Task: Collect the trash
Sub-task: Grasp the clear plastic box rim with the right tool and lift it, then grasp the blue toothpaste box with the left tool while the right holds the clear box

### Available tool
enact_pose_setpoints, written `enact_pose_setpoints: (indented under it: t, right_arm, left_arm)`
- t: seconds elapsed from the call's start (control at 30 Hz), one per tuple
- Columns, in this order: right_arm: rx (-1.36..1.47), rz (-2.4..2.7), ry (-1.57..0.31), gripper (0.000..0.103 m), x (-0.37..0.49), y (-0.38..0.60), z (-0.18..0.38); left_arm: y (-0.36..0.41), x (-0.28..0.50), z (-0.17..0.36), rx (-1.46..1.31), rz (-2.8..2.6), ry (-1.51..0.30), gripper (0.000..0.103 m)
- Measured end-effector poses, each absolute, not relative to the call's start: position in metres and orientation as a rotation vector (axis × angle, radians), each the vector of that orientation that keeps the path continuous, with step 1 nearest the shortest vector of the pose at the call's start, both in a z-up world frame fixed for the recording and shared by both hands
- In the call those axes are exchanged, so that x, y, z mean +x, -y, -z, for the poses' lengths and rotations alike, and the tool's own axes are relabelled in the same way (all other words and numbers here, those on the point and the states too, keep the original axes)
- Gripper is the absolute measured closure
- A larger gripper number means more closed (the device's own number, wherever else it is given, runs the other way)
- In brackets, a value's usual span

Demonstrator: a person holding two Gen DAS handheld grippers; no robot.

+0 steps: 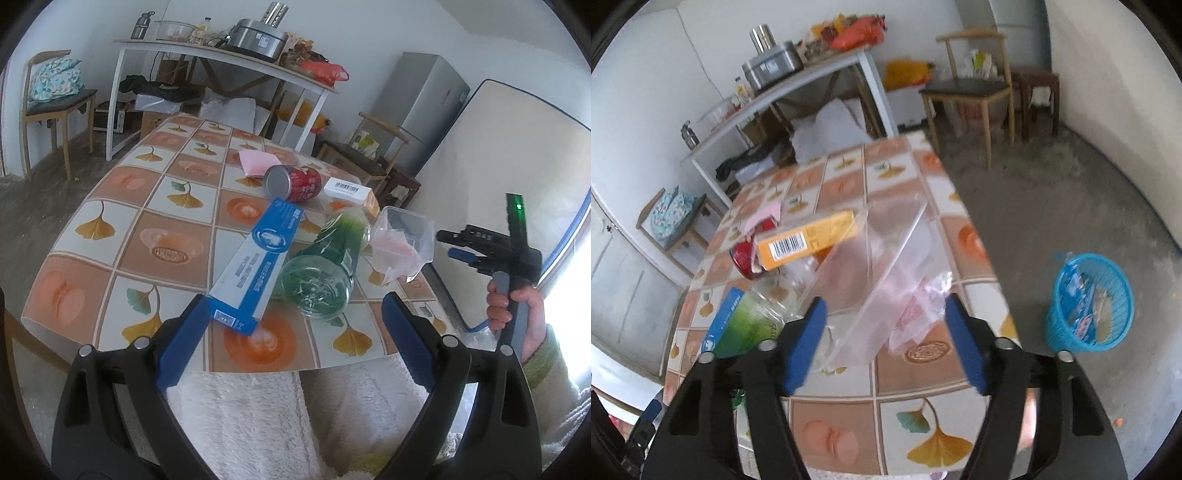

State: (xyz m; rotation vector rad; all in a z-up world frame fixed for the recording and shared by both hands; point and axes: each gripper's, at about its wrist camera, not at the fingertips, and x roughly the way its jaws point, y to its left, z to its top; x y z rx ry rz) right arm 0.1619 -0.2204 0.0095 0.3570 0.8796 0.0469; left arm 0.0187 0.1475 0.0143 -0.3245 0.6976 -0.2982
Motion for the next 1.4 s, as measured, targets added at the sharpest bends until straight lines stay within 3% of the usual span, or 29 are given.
enact_pose_setpoints:
  t: [0.17, 0.4, 0.73, 0.93, 1.1, 1.4]
  right_arm:
    - [0.388, -0.036, -0.950, 0.061, 0.187, 0.218, 0.015]
    - [0.456, -0.043, -0.980, 0.096, 0.193, 0.223, 0.025]
    - [0.567, -0.093, -0.949, 0.099, 0.173, 0.244, 0.015]
    - [0.596, -0.120, -0.935, 0.099, 0.163, 0.258, 0.010]
    - [0.618, -0.142, -0.919, 0.099, 0.159, 0.264, 0.008]
    - [0.624, -0.172, -0.908, 0.099, 0.156, 0.265, 0.004]
  left_arm:
    - [-0.144, 0.025, -0.010, -0.317, 0.284, -0.724, 0.013]
    - [-0.145, 0.038, -0.009, -0.301, 0.263, -0.740, 0.013]
    - [-0.155, 0.069, -0.010, -0.272, 0.212, -0.743, 0.013]
    - [-0.145, 0.081, 0.004, -0.121, 0.155, -0.809, 0.013]
    - [-0.143, 0.091, 0.014, -0.056, 0.136, -0.865, 0.035]
    - [-0.142, 0.090, 0.023, -0.100, 0.186, -0.903, 0.054]
